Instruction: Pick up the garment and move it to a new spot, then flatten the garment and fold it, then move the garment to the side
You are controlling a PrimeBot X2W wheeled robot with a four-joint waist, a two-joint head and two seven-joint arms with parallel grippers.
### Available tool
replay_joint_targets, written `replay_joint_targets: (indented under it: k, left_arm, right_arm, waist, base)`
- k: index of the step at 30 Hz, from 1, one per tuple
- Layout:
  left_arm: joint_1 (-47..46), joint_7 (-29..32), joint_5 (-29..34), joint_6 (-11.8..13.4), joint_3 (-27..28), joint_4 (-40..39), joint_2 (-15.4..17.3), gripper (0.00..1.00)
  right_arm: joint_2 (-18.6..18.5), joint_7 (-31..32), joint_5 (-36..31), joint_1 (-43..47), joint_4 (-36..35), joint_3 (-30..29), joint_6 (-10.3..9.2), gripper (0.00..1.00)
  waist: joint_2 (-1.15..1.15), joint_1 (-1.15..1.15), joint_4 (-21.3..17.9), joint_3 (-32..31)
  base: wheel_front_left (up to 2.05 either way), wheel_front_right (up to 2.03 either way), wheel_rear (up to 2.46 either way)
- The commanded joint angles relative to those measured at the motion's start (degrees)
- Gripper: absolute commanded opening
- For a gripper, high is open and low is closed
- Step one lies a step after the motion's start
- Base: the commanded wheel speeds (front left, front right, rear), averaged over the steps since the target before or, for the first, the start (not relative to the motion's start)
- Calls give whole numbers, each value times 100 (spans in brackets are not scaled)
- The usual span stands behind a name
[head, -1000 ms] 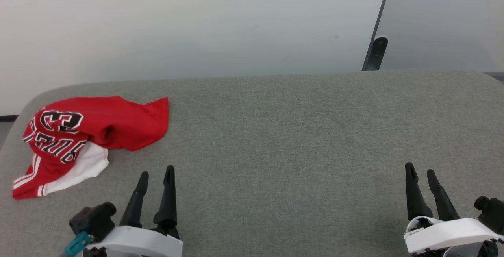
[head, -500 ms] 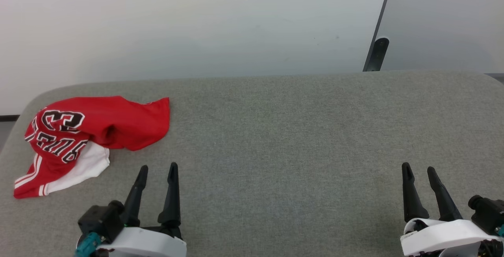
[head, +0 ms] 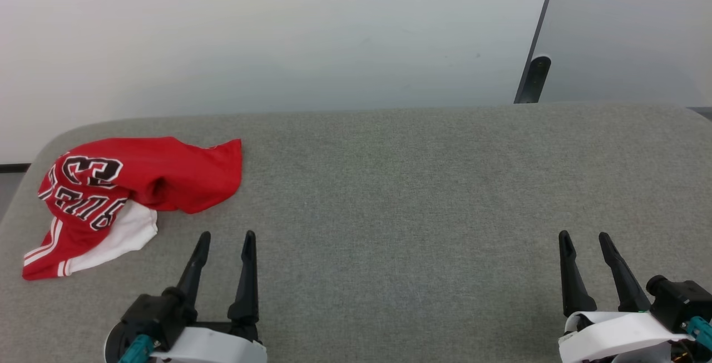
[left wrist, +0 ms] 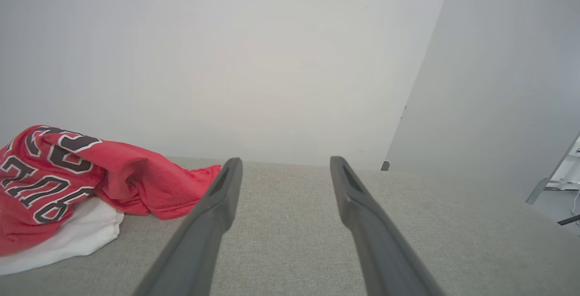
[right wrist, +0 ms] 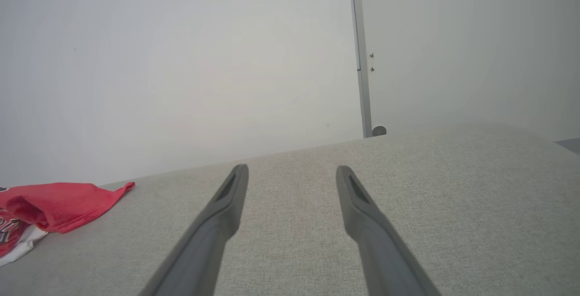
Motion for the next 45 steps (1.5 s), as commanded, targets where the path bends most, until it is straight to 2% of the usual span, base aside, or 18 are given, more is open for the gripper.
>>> replay_joint_targets:
  k: [1,13,28,33,37,40,42,45]
  left_arm:
    - [19,-42,110,-36,4,-23,11,100]
    - [41,-179,482,-186,219,103,-66,100]
    - [255,-337,1182,-98,963,268,69,100]
    - [380,-322,1131,-35,1154,165,29,100]
    - [304,-322,988,-100,1264,269,16,100]
    - [71,-322,806,-231,1217,534,127,100]
    - [-227,-167,607,-312,1164,703,325,100]
    - [-807,484,0,-377,1084,879,644,100]
  right_arm:
    - [-3,-50,-106,19,-38,9,5,100]
    - [-1,-188,-733,173,-13,110,6,100]
    - [-1,-340,-1272,79,211,960,5,100]
    - [-2,-337,-1178,49,252,1152,5,100]
    - [-2,-331,-1172,43,274,1158,5,100]
    - [-4,-327,-1243,-3,312,1177,5,100]
    - [-1,-327,-1288,-48,315,1180,5,100]
    - [-5,-326,-1382,-91,338,1149,5,100]
  waist:
    - [0,0,6,-8]
    - [0,0,339,-167]
    - [0,0,1651,-549]
    - [0,0,1948,-582]
    - [0,0,2005,-533]
    - [0,0,1926,-436]
    - [0,0,1831,-340]
    - [0,0,1667,-126]
  base:
    - [0,0,0]
    - [0,0,0]
    - [0,0,0]
    - [0,0,0]
    - [0,0,0]
    - [0,0,0]
    - [0,0,0]
    - [0,0,0]
